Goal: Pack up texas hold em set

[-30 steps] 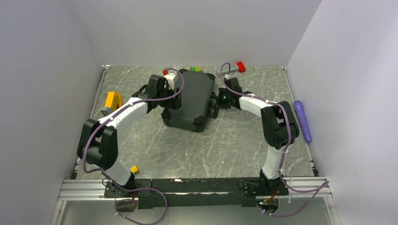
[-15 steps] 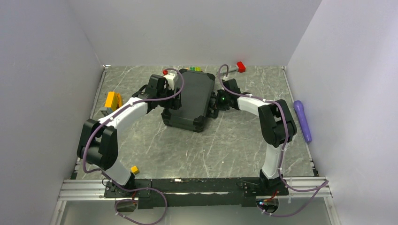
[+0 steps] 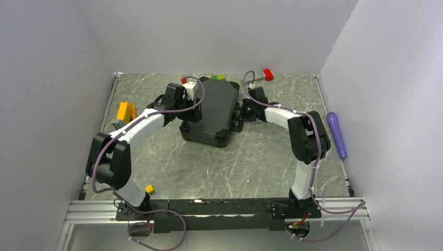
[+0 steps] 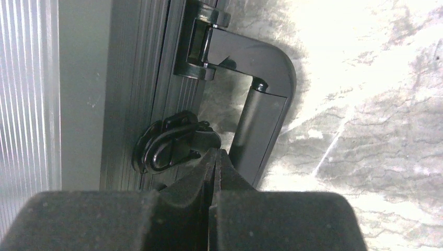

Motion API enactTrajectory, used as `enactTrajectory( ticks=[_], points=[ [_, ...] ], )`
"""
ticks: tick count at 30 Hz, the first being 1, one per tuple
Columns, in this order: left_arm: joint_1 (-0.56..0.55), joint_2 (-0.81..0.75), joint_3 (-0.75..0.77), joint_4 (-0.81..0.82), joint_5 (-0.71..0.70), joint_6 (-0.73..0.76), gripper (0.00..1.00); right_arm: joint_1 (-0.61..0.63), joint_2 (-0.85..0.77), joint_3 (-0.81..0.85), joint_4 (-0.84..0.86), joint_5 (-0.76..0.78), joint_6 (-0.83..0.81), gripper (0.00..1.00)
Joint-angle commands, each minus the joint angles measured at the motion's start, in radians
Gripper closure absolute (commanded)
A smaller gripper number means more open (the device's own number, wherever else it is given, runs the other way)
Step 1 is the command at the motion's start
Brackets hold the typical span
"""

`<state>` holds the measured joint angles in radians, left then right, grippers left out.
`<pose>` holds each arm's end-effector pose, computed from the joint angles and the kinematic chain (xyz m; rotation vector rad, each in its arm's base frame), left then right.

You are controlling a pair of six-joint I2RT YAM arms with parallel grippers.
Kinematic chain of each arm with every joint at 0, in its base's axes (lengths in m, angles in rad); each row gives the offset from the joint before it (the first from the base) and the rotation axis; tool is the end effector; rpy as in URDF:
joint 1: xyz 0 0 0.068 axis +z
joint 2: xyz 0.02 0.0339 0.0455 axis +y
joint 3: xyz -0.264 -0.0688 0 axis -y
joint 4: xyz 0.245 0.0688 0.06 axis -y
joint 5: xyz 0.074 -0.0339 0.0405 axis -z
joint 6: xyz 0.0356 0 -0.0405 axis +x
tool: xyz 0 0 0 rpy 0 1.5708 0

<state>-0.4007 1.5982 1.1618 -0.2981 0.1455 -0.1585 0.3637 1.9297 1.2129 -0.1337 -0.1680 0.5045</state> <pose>0.3255 -0.1435 0.2550 0.3575 2.3111 -0.4504 0.3800 0.1510 0.1630 0.0965 2.4928 0.5854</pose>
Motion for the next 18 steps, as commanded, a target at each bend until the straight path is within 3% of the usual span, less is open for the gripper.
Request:
enactTrajectory(
  ticks=[1, 18],
  points=[
    [-0.001, -0.023, 0.024, 0.014, 0.017, 0.01, 0.25, -0.018, -0.023, 0.047, -0.006, 0.026, -0.027, 0.98],
    [0.0, -0.027, 0.024, 0.014, 0.019, 0.01, 0.25, -0.02, 0.025, 0.027, 0.028, -0.031, -0.023, 0.98]
  ],
)
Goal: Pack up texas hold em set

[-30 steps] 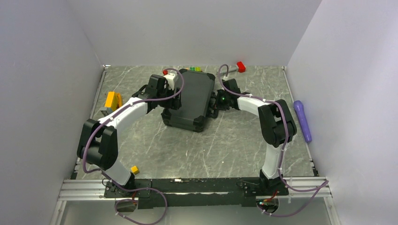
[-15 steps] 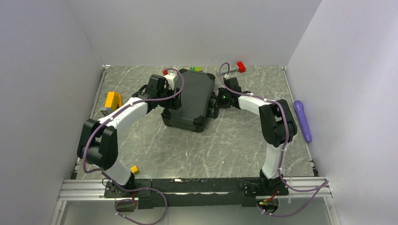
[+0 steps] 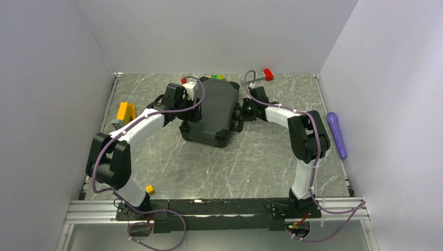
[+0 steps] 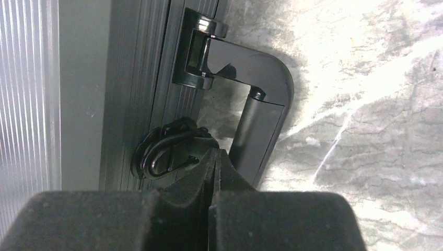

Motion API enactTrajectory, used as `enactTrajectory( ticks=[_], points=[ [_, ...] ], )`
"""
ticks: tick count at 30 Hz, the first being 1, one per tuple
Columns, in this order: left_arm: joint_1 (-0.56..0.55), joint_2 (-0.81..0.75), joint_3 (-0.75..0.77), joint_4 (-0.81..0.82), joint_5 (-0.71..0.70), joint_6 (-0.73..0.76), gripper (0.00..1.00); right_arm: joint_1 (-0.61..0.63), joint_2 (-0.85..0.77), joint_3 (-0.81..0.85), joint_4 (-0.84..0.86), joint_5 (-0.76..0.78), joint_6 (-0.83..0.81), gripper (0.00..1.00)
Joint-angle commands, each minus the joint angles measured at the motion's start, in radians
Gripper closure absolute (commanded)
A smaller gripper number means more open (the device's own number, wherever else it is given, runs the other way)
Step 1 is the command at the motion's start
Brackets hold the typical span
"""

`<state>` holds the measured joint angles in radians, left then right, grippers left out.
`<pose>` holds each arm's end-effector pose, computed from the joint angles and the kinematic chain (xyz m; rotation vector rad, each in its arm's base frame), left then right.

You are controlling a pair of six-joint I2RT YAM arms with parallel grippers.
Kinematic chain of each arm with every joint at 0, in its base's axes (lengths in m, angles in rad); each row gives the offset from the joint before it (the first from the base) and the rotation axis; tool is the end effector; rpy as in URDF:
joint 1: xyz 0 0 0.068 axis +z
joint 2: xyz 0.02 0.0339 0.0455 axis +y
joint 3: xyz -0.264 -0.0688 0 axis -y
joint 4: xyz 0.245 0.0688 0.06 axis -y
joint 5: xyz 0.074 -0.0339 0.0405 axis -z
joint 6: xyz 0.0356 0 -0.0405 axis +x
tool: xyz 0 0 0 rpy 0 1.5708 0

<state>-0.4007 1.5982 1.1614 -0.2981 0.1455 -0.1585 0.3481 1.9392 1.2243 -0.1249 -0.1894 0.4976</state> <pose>0.3255 -0.1435 0.2549 0.3575 2.3115 -0.4503 0.3852 0.1469 0.1634 0.0954 2.4824 0.6049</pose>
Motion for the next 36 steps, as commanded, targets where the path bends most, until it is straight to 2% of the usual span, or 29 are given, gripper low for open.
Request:
enactTrajectory(
  ticks=[1, 36],
  points=[
    [0.0, -0.027, 0.025, 0.014, 0.02, 0.011, 0.25, -0.005, 0.018, 0.017, 0.019, -0.011, -0.016, 0.98],
    [0.0, -0.021, 0.026, 0.013, 0.023, 0.009, 0.26, 0.059, 0.067, -0.022, 0.022, 0.006, 0.019, 0.99]
  ],
)
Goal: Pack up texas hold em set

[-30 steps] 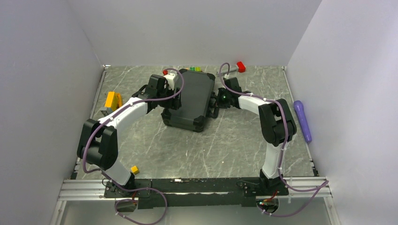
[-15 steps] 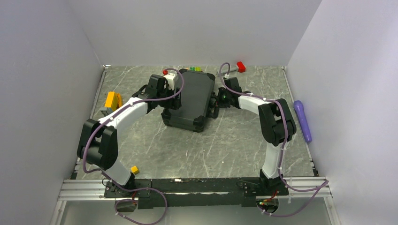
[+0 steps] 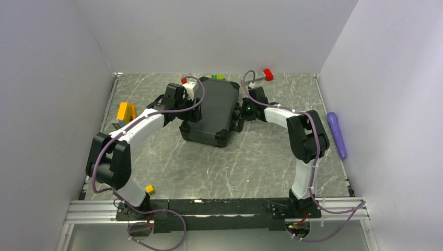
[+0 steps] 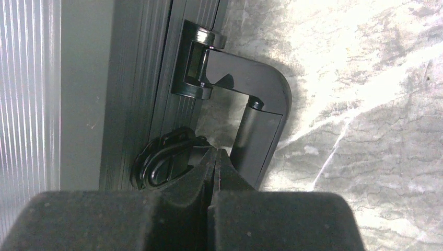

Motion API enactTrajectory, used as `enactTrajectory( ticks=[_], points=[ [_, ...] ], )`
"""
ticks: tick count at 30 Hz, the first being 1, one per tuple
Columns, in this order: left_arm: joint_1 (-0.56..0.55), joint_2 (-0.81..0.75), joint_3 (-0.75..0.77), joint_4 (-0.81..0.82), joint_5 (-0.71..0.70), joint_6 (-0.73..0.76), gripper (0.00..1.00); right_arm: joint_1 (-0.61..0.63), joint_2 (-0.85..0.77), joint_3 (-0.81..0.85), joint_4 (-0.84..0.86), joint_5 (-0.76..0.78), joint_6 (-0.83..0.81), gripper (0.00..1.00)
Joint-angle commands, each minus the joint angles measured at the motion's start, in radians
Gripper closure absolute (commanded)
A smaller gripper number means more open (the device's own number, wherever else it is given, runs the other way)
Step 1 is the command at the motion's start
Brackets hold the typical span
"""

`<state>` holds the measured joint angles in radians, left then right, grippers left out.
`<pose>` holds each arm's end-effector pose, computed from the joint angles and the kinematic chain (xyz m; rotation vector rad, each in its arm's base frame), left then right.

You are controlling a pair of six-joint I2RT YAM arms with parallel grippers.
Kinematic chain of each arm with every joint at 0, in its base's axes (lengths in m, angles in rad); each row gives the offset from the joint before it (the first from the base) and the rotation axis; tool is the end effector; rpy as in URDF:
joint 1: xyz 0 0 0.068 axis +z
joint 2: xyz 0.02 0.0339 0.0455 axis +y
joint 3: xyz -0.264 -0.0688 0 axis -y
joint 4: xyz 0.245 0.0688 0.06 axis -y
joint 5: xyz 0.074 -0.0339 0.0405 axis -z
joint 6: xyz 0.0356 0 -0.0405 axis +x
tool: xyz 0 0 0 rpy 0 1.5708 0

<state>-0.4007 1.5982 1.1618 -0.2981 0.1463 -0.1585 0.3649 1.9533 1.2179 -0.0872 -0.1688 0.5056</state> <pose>0.3255 -0.1435 0.2550 0.3579 2.3111 -0.4513 0.3853 0.1536 0.1586 0.0916 2.4653 0.5973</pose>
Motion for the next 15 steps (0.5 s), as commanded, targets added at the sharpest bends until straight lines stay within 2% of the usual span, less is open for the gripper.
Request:
enactTrajectory(
  ticks=[1, 15],
  points=[
    [-0.001, -0.021, 0.026, 0.012, 0.021, 0.008, 0.26, 0.044, 0.055, -0.013, -0.017, -0.014, 0.011, 0.99],
    [0.0, -0.02, 0.026, 0.014, 0.025, 0.008, 0.26, 0.055, 0.069, -0.008, -0.003, -0.028, 0.025, 0.99]
  ],
)
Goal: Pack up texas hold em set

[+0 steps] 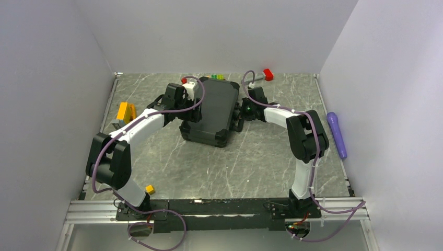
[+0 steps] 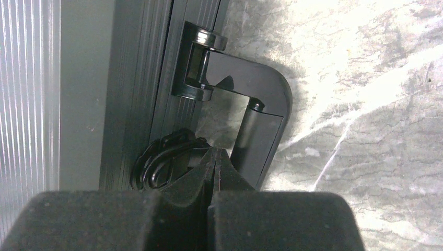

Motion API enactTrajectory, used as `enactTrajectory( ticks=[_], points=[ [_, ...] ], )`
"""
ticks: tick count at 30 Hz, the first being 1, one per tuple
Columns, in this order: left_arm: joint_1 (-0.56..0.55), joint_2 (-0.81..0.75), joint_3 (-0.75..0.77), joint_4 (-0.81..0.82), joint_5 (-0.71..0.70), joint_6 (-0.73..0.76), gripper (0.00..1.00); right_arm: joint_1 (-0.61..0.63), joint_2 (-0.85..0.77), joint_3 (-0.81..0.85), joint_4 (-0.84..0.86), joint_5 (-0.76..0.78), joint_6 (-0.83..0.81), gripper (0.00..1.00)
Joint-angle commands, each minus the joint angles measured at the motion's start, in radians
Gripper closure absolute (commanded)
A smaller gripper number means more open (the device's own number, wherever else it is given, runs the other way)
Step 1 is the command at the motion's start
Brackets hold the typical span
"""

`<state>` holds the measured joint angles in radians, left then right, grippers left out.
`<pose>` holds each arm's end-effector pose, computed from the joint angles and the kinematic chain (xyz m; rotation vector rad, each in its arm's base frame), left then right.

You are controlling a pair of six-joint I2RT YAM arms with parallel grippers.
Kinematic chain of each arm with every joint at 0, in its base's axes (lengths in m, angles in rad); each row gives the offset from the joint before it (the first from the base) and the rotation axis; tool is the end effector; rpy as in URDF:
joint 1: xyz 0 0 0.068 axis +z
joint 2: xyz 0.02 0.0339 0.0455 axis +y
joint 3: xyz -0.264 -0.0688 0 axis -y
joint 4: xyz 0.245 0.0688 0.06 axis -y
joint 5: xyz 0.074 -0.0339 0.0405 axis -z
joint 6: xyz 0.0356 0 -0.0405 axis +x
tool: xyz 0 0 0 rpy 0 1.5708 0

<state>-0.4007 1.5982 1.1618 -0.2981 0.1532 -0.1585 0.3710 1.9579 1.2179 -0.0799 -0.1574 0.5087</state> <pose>0.3254 -0.1437 0.2550 0.3616 2.3111 -0.4592 0.3852 0.1558 0.1573 0.0930 2.4618 0.5890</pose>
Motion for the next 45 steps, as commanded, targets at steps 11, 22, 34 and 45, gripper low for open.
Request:
enactTrajectory(
  ticks=[11, 22, 34, 45],
  points=[
    [0.0, -0.021, 0.027, 0.014, 0.02, 0.007, 0.26, 0.065, 0.073, -0.009, -0.008, -0.05, 0.03, 1.0],
    [0.0, -0.022, 0.027, 0.014, 0.021, 0.006, 0.26, 0.068, 0.066, -0.015, -0.005, -0.047, 0.035, 1.0],
    [0.03, -0.077, 0.015, 0.028, 0.026, 0.003, 0.21, 0.05, -0.051, 0.029, -0.092, -0.007, -0.011, 0.93],
    [0.072, -0.197, -0.027, 0.066, 0.039, 0.01, 0.03, -0.031, -0.185, 0.032, -0.132, -0.017, -0.041, 0.82]
  ],
)
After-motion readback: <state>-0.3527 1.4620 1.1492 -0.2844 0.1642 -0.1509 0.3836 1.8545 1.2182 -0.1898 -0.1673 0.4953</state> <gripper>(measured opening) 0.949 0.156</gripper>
